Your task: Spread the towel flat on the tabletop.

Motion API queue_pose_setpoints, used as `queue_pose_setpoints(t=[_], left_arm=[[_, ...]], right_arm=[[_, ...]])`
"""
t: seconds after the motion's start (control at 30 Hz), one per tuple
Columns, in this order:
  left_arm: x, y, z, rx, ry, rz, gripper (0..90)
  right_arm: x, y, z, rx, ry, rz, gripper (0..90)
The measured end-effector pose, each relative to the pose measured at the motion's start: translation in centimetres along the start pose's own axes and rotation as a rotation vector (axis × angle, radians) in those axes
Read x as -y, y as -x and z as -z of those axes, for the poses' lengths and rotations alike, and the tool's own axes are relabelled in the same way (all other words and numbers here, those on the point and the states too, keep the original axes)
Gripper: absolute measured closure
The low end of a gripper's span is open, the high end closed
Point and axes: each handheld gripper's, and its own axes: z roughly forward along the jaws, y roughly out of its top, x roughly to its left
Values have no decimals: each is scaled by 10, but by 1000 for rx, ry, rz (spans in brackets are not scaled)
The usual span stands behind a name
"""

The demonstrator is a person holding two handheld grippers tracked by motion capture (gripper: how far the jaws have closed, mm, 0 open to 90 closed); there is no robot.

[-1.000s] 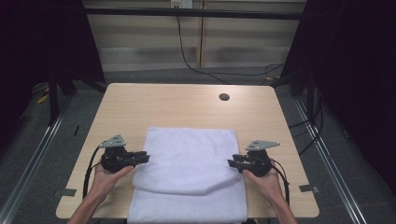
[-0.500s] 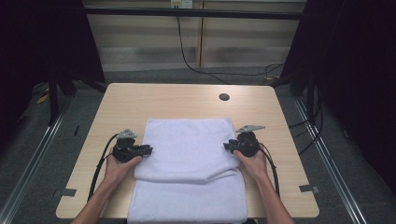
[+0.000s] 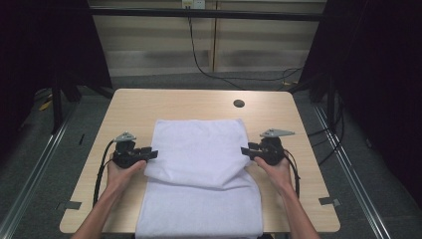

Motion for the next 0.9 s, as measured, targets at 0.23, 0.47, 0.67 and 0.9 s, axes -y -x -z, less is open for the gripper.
queue_pose_setpoints(t=[0.23, 0.47, 0.67, 0.9], left_arm=[[24, 44, 33, 110, -10, -134, 727], [55, 60, 29, 181, -152, -186, 772], [63, 67, 32, 156, -160, -191, 772], [80, 84, 49, 193, -185, -146, 771]], right_arm=[[43, -33, 33, -104, -65, 42, 771], [78, -50, 45, -132, -140, 75, 814], [96, -54, 56, -122, -165, 80, 807], [113, -67, 76, -171, -173, 74, 788]])
